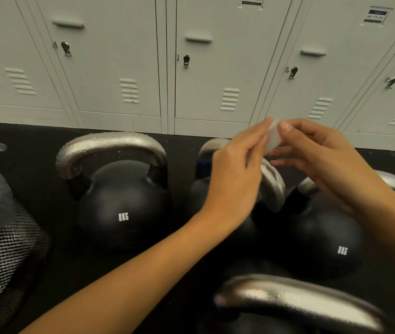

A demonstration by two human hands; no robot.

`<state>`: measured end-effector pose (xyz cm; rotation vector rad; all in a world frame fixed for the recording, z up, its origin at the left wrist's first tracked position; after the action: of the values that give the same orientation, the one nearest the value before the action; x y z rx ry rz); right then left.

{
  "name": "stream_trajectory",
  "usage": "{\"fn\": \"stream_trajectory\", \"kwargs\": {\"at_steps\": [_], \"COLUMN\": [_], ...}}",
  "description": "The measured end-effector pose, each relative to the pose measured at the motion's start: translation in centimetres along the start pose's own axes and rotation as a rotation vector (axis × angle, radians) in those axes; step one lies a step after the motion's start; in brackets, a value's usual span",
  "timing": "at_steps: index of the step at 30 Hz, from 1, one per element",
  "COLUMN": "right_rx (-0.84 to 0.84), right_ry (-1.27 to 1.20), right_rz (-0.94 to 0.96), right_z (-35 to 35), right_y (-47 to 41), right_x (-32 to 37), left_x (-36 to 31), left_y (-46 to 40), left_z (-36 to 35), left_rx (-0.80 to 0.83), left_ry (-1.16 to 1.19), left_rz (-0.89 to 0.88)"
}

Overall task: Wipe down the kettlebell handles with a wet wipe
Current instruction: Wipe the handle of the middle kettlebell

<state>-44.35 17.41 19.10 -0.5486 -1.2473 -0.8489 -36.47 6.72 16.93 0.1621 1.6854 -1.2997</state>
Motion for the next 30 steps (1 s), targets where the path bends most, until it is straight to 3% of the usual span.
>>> {"fn": "stream_trajectory", "kwargs": {"at_steps": [7,10,14,16,20,25,27,30], "right_rx": [0.061,0.011,0.023,0.049,-0.072,-0.271,-0.268,-0.123], "right_ry": [-0.067,-0.128,-0.186,-0.199,-0.053,0.465,0.518,0.470], "right_rz": [-0.002,0.001,-0.019,-0.023,-0.071,0.037,0.091,-0.013], "right_z": [1.5,2.3,2.6,2.6,3.5,2.6,1.6,0.1], "right_y": [1.7,1.5,1.3,1.3,0.7,1.5,2.3,2.8], "right_x": [1.1,0.6,0.3,0.0,-2.1,-3.8,-3.7,-4.9], "left_x": [-1.2,-0.8,1.2,2.0,2.5,2.8,2.7,2.2], "left_y": [0.4,0.2,0.1,0.0,-0.4,0.3,0.7,0.9], "left_z": [-1.7,-1.9,-1.6,-1.1,0.1,-0.2,-0.3,-0.2], "left_rx": [0.063,0.122,0.099,0.093,0.133,0.198,0.206,0.193], "left_ry": [0.067,0.149,0.486,0.545,0.291,-0.001,-0.059,-0.089], "left_rz": [0.012,0.060,0.374,0.466,0.348,0.240,0.213,0.156]}}
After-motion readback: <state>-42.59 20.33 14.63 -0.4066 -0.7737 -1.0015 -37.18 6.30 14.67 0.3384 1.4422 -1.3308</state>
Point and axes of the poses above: each hand's wrist, its own y-axis away from the middle knuckle, its own z-axis out of the back of the hand, x = y × z, the point moved 7 cm from there along -y, towards the middle knuckle, and after that the axes turned 13 degrees about -z, right-handed, at the moved point
